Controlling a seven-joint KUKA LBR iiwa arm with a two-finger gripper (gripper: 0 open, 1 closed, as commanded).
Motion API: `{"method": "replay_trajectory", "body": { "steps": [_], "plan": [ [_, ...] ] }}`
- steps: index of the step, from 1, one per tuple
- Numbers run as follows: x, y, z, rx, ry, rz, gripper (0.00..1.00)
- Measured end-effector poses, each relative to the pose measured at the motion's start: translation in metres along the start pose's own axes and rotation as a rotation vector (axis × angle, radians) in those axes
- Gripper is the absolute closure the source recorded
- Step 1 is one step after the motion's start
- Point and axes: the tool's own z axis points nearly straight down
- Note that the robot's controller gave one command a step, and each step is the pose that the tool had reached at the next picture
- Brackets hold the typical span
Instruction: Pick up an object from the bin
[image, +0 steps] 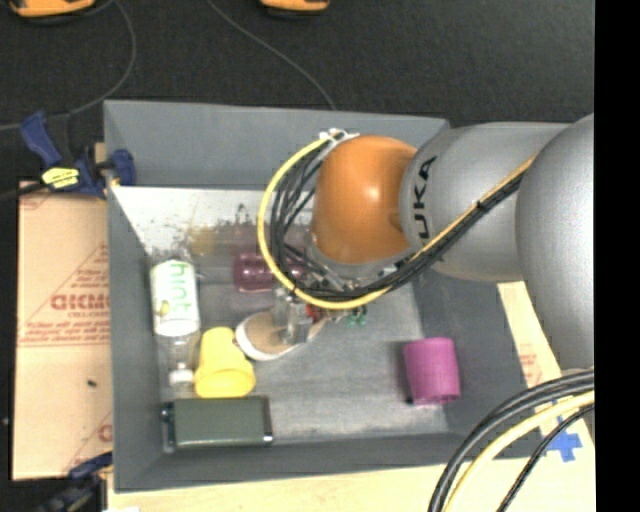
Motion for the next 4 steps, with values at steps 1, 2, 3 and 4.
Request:
{"method": "replay_trajectory", "body": {
  "steps": [1,2,3,4],
  "plan": [
    [-0.005,-0.013,-0.002,-0.005,0.004,0.121,1.0],
    [-0.003,-0.012,-0.073,0.001,-0.009,0.051,1.0],
    [-0.009,0.003,-0.109,-0.005,-0.003,0.07,1.0],
    [-0.009,0.003,-0.107,-0.005,-0.003,0.069,1.0]
  ]
}}
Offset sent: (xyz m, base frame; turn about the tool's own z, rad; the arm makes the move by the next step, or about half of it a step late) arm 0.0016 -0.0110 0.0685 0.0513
